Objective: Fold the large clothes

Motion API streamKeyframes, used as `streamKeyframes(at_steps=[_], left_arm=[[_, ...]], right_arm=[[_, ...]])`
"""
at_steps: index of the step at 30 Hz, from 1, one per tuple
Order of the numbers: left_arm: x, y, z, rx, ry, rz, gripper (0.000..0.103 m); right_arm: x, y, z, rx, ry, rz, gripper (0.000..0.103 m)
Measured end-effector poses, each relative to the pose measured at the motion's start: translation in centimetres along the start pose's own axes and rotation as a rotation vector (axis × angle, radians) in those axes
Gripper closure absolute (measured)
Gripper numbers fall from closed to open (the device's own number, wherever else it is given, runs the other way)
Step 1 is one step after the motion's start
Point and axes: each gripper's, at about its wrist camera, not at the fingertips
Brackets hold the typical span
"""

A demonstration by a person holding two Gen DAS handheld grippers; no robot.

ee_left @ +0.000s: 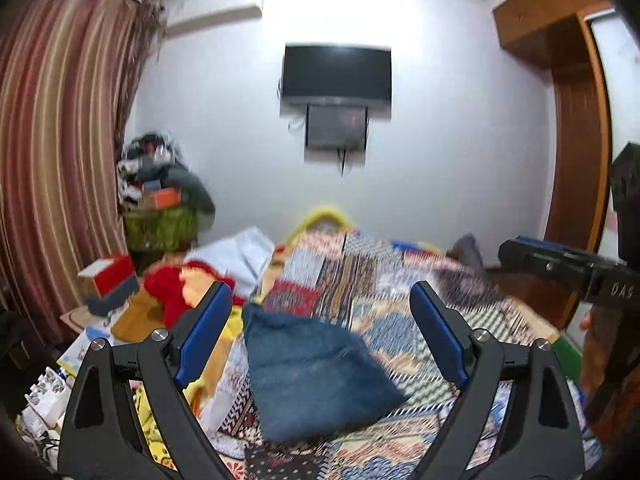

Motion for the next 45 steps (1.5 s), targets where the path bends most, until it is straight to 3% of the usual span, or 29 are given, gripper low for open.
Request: streamKeyframes(at_steps=[4,10,12,20,27,45], left_arm=[[3.0,1.0,-1.1,-0.018,0.008,-0.083,0.012],[5.7,1.0,-2.0,-0.022,0.024,-0.131,0.008],[6.1,0.8,-2.1,-0.012,0.031,-0.137,0.0],[6.5,0.1,-2.0,0.012,0.049,-0.119,0.0],[6.5,-0.4,-1.6,0.037,0.047,-0.104,0.0],[5.2,-1.2,-1.3,0.035,0.048,-0.056,0.0]], right_arm=[[3.9,0.8,2.4,0.036,-0.016,-0.099,0.023],[7.3,0.5,5.5,0.098,-0.069,-0.172,0.023],[7.8,0.1,6.1,0.107,-0.082,-0.167,0.023],[8.6,-1.0,6.8,0.105,-0.152,-0.154,0.0],[8.4,-1.3,5.9,0.089,-0.203,-0.147,0.0],[7.9,-1.5,5.5,0.093,-0.219,-0.122,0.0]])
Point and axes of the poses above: each gripper's, at about its wrist camera, not at the fingertips, and x roughly against the way its jaws point, z to its left, y to its top, and after that the axes turned 8 degrees about -z, right-handed
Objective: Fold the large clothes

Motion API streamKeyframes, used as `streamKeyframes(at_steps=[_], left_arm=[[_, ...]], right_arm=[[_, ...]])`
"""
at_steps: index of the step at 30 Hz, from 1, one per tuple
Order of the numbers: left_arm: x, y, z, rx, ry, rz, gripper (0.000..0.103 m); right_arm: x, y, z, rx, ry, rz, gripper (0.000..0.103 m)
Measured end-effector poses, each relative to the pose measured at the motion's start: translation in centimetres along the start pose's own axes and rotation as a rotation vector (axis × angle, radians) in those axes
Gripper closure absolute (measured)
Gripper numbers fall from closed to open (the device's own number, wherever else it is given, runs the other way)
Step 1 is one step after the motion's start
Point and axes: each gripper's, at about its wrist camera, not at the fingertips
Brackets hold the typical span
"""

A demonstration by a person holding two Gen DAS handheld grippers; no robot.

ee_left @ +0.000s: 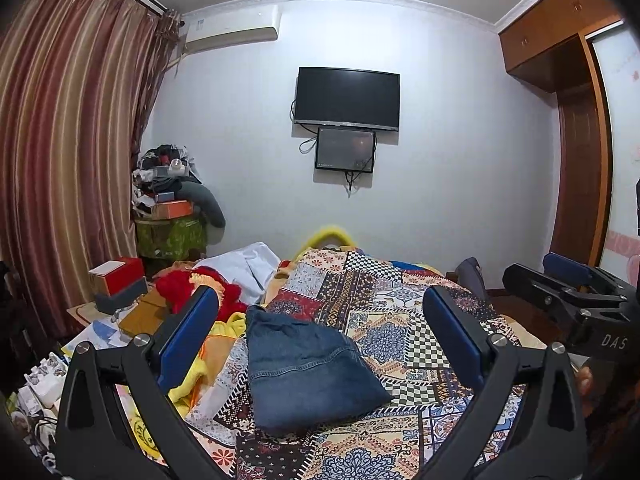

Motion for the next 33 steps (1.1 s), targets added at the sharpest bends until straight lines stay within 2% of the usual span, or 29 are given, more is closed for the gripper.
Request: streamKeyframes(at_steps=[16,33], left_arm=[[-0.2,-0.2,0.0,-0.001,-0.008,0.01,0.0],[-0.7,-0.1,1.4,0.035,-0.049,0.027,0.0]], right_arm=[[-0.2,-0.2,-0.1,-0.007,0.003,0.008,0.0],[-0.2,-0.3,-0.2,-0.013,-0.001,0.005,0.0]])
Point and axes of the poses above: each gripper's, at about its wrist camera, not at the fingertips, and x roughly against the way its jaws point, z to its left, y to its top, and after that the axes turned 8 degrees about -z, right-handed
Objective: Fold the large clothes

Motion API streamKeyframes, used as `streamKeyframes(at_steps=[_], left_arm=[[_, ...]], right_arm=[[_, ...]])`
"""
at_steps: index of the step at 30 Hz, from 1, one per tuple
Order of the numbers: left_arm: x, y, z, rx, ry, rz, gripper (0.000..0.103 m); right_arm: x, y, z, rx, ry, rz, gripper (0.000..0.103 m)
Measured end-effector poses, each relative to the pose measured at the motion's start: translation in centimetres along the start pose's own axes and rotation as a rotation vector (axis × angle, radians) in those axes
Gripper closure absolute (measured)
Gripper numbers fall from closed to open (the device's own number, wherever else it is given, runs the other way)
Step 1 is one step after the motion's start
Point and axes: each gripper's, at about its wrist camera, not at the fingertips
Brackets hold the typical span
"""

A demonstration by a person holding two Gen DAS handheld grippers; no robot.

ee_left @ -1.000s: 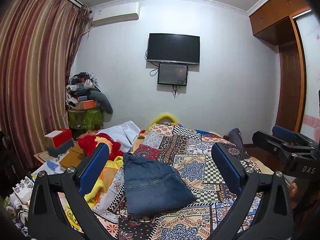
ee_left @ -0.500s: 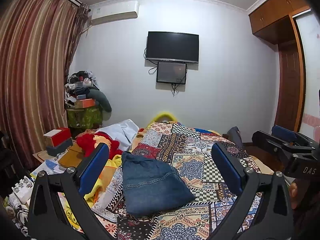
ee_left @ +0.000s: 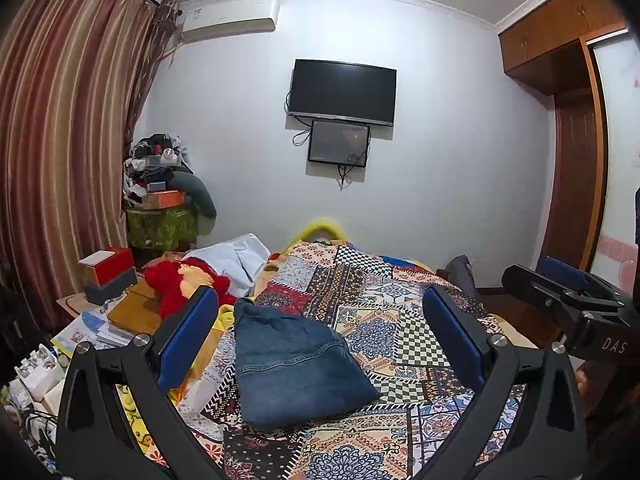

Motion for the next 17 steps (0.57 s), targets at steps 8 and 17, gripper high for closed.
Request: streamKeyframes(at_steps=[8,17], left_arm=[[0.13,-0.02,0.06,-0.008,-0.012,-0.002,0.0],[-0.17,-0.19,-0.05,-0.021,-0.025,0.007,0.0]], right_arm=[[-0.1,-0.1,0.13,-0.004,-0.007,0.0,0.0],[-0.19,-0.18,0.52,-0.021,-0.018,0.007,0.0]])
Point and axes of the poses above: each gripper's, at about its wrist camera, not at the fingertips, and x roughly against the way its jaws point, z to its left, y to its top, and after that the axes turned 8 degrees about -z, right-handed
